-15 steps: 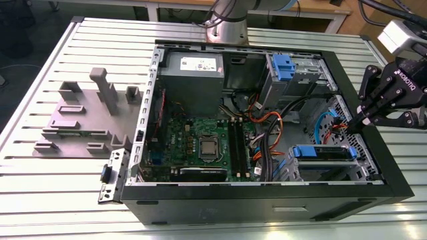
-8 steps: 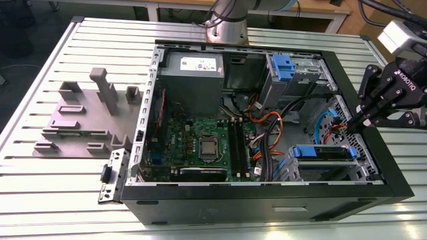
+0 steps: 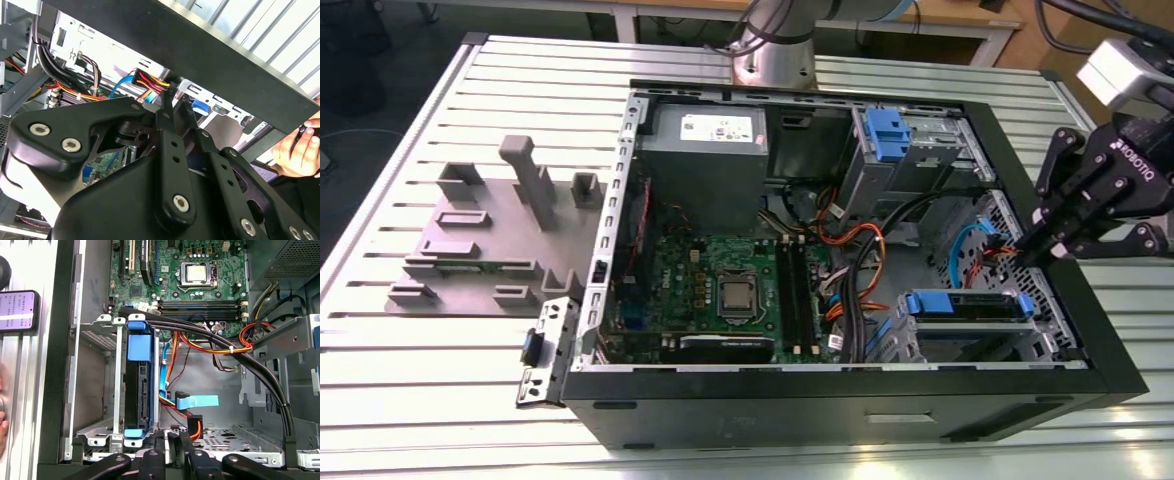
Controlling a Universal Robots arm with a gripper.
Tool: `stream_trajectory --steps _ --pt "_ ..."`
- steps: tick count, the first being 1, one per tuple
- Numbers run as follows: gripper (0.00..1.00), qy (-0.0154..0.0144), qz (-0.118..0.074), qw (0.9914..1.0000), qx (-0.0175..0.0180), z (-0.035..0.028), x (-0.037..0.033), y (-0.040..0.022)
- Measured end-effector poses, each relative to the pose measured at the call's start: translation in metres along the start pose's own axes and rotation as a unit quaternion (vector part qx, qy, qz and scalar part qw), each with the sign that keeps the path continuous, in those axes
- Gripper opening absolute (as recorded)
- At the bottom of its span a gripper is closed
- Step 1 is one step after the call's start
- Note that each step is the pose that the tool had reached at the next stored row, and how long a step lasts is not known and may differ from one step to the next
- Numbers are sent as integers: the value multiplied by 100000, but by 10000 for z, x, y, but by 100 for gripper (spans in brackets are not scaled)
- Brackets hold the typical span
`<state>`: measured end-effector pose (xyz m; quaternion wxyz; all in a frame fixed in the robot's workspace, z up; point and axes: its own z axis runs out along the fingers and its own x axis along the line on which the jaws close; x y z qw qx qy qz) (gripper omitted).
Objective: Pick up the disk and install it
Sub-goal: 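Insert the first disk wire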
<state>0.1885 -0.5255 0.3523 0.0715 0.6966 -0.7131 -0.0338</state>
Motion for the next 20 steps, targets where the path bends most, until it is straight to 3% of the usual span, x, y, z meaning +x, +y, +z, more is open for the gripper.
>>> stream_trajectory --steps 9,16,20 --pt "25 461 -2584 99965 163 13 -1 -3" --pt "25 484 -2648 99964 171 11 -3 -1" --pt "25 655 -2615 99963 187 -14 -11 4"
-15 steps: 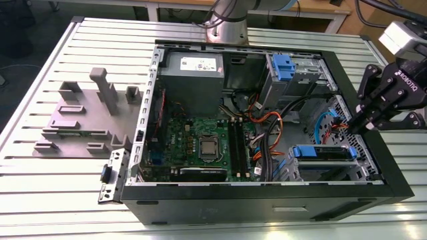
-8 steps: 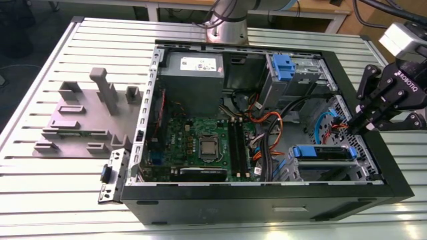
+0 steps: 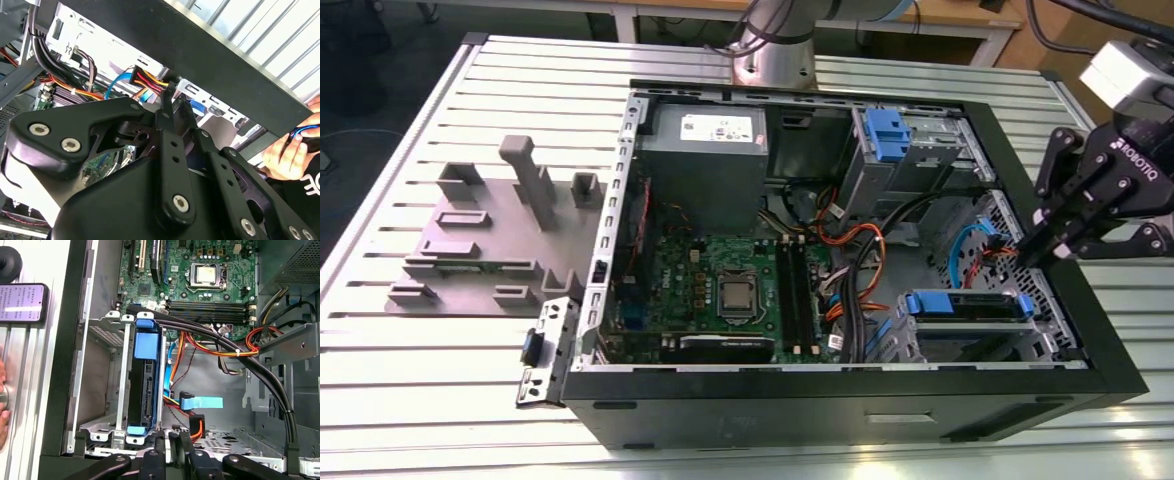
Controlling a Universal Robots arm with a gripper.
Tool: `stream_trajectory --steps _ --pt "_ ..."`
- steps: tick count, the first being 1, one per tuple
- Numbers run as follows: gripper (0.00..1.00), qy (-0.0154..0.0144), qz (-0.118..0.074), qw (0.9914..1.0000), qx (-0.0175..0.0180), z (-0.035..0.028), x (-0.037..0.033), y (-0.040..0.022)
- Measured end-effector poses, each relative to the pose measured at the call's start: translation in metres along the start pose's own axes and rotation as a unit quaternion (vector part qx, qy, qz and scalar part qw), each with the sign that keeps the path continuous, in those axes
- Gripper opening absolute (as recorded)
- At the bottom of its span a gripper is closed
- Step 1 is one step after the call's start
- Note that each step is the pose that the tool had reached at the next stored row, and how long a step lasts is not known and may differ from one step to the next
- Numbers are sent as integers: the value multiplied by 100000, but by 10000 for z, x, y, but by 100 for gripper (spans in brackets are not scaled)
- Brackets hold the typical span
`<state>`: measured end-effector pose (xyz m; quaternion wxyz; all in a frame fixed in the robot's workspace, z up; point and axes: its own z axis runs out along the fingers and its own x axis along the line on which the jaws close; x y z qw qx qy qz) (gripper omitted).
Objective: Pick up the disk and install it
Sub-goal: 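Insert the first disk wire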
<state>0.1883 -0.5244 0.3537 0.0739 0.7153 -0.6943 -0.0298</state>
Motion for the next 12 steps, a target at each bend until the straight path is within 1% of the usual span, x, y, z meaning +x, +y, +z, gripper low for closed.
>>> stream_trajectory --steps 1,2,3,6,7,12 --pt "25 190 27 100000 6 -5 -3 0" --pt "25 498 70 99999 5 -7 -7 0" --pt "25 825 112 99997 2 -8 -11 0" --pt "25 1965 264 99980 2 -9 -19 0" --pt "25 2180 257 99976 9 -9 -25 0" --pt "25 2284 -289 99973 51 -11 -66 -1"
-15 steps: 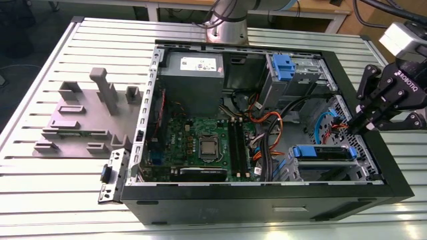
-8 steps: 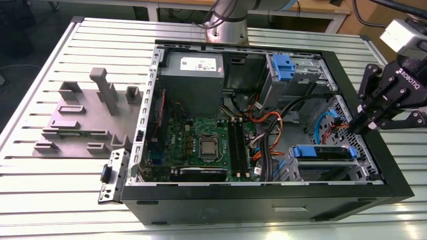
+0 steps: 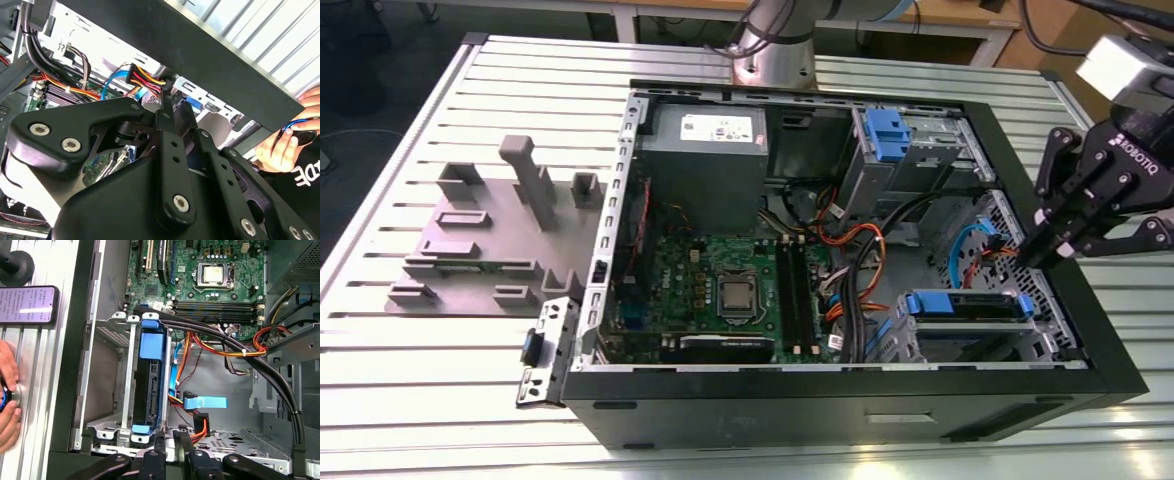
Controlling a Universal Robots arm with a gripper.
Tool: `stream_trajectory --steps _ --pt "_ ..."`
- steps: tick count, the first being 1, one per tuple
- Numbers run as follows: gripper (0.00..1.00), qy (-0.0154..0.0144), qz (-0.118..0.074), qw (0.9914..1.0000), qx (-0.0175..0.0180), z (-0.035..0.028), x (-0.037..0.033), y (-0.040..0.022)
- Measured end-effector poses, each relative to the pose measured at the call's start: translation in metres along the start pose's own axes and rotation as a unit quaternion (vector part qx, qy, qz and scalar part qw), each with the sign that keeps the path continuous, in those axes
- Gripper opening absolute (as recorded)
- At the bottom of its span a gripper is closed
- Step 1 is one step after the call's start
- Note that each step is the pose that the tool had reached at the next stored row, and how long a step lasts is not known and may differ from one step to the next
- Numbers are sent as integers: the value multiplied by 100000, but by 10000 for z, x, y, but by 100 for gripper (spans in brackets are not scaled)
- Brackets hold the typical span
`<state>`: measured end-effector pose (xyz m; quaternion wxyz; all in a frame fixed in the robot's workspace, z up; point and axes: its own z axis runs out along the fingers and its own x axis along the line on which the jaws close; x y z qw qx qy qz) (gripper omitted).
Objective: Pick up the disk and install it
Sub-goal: 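Insert the first disk wire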
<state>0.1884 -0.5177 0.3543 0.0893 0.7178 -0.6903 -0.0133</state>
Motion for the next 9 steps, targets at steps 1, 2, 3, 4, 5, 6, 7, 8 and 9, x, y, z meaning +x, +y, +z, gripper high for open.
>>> stream_trajectory --steps 1,2,3,4,5,6,7,8,9 --pt "25 38 -223 100000 25 -1 -11 0" --pt "25 85 -564 99998 61 -1 -19 0" --pt "25 143 -939 99995 99 -1 -24 -1" --pt "25 201 -1324 99991 141 -1 -30 -1" --pt "25 261 -1715 99985 182 0 -35 -2" --pt "25 316 -2091 99977 222 1 -40 -2" --pt "25 369 -2440 99969 259 1 -46 -2" --pt "25 416 -2740 99961 290 1 -52 -2" --pt "25 453 -3019 99953 321 1 -58 -3"
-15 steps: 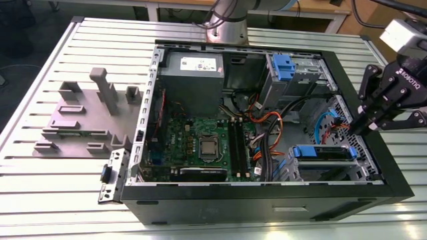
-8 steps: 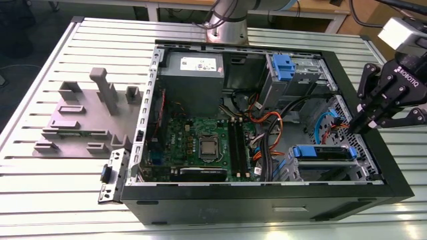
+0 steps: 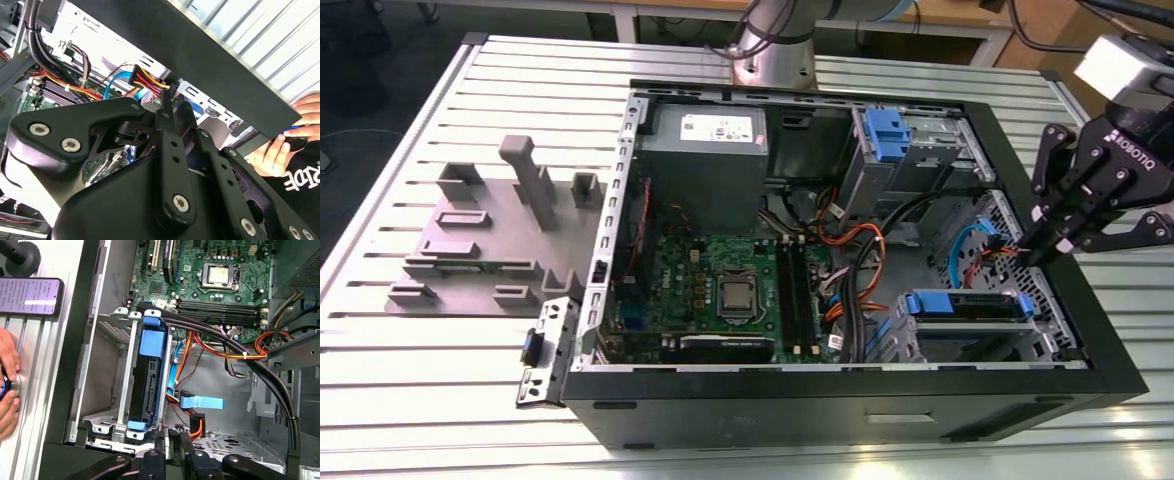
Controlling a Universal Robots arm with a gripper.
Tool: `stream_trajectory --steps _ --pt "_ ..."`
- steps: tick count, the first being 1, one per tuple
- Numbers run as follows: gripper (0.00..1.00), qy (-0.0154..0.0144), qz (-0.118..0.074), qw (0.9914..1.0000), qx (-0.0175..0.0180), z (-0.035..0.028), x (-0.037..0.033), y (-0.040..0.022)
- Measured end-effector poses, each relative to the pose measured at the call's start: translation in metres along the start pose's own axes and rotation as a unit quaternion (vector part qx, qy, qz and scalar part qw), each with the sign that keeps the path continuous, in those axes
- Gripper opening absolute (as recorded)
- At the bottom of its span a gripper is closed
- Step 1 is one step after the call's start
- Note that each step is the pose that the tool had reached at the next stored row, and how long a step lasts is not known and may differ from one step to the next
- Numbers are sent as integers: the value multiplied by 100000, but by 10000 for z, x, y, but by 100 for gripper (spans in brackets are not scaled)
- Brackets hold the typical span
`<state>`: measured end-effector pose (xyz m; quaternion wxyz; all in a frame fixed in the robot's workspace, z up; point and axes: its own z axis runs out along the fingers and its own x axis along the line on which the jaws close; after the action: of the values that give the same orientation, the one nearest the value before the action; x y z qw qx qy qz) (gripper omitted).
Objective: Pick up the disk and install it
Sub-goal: 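Insert the first disk wire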
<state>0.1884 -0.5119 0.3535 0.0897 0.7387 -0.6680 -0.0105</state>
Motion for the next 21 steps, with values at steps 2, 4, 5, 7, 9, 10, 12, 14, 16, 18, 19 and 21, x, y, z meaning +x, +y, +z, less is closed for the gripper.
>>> stream_trajectory --steps 2,4,5,7,9,10,12,14,16,18,19,21 --pt "25 70 -505 99999 56 2 -8 -2" --pt "25 144 -956 99995 128 7 -10 -3" --pt "25 182 -1183 99993 167 10 -10 -3" --pt "25 250 -1631 99986 225 14 -11 -3" --pt "25 317 -2046 99978 276 18 -12 -4" --pt "25 347 -2250 99974 299 20 -13 -4" --pt "25 403 -2638 99964 351 25 -14 -5" --pt "25 461 -3015 99953 406 31 -15 -5" --pt "25 519 -3391 99940 459 37 -16 -4" --pt "25 576 -3764 99926 509 42 -16 -4" --pt "25 599 -3922 99920 524 43 -17 -4" --pt "25 613 -4021 99916 540 41 -18 -3"
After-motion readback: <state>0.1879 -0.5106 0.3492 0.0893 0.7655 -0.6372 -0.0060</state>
